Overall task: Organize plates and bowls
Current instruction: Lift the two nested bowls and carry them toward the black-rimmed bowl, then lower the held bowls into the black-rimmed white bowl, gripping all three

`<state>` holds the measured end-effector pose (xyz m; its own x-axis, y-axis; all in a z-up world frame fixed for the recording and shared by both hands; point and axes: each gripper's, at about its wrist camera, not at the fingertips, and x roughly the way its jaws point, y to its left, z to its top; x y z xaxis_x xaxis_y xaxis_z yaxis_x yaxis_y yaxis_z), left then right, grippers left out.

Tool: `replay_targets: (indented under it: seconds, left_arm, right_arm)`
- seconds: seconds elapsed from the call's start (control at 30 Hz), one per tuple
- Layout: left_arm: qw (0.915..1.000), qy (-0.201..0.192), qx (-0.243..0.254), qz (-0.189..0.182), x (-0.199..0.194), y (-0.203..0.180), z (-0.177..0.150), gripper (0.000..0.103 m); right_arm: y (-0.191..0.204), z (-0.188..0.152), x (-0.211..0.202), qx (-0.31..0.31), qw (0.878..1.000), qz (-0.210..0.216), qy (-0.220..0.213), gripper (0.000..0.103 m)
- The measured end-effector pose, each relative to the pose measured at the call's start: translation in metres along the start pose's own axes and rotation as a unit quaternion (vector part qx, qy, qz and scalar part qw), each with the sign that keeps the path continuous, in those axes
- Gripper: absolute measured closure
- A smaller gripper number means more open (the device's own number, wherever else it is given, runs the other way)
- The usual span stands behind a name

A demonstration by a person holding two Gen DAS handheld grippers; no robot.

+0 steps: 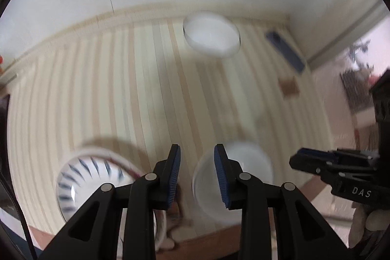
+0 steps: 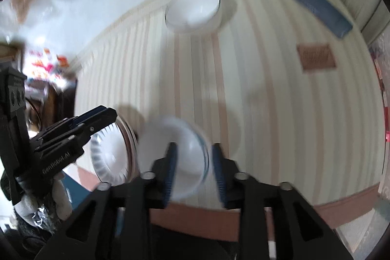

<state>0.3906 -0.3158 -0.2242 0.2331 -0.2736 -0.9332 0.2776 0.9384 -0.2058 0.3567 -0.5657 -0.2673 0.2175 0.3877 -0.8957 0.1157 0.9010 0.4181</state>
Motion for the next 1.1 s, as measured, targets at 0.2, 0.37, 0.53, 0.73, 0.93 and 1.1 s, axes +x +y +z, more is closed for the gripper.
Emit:
replay_targets:
  seconds: [0.2, 0.37, 0.53, 0.73, 0.93, 1.1]
  left_arm:
    - [0.9993, -0.021, -0.029, 0.012, 0.016, 0.015, 0.082, 0.074]
    - [0.9991, -0.003, -0.041, 0.012, 0.067, 0.026, 0.135, 0.074]
    - [0.9984, 0.029, -0.047, 0.005, 0.116, 0.030, 0.160, 0.074]
    - [0.9963, 0.059, -0.055, -0.029, 0.157, 0.034, 0.169, 0.074]
    - [0.9937, 0.064, -0.068, -0.061, 0.167, 0.035, 0.167, 0.084]
    - [0.9932, 0.068, -0.070, -0.063, 0.164, 0.037, 0.165, 0.084]
  right_arm:
    - [-0.016, 0.079, -0.008, 0.035, 0.998, 0.012, -0.049, 0.058]
    - [-0.034, 0.142, 0.020, 0.071, 0.996, 0.016, -0.060, 0.058]
    - [-0.046, 0.185, 0.060, 0.090, 0.995, 0.024, -0.045, 0.058]
    - [-0.050, 0.208, 0.101, 0.093, 0.995, 0.033, -0.021, 0.069]
    - [-0.050, 0.217, 0.113, 0.086, 0.996, 0.033, -0.016, 0.083]
    - [-0.052, 0.214, 0.111, 0.088, 0.995, 0.041, -0.014, 0.083]
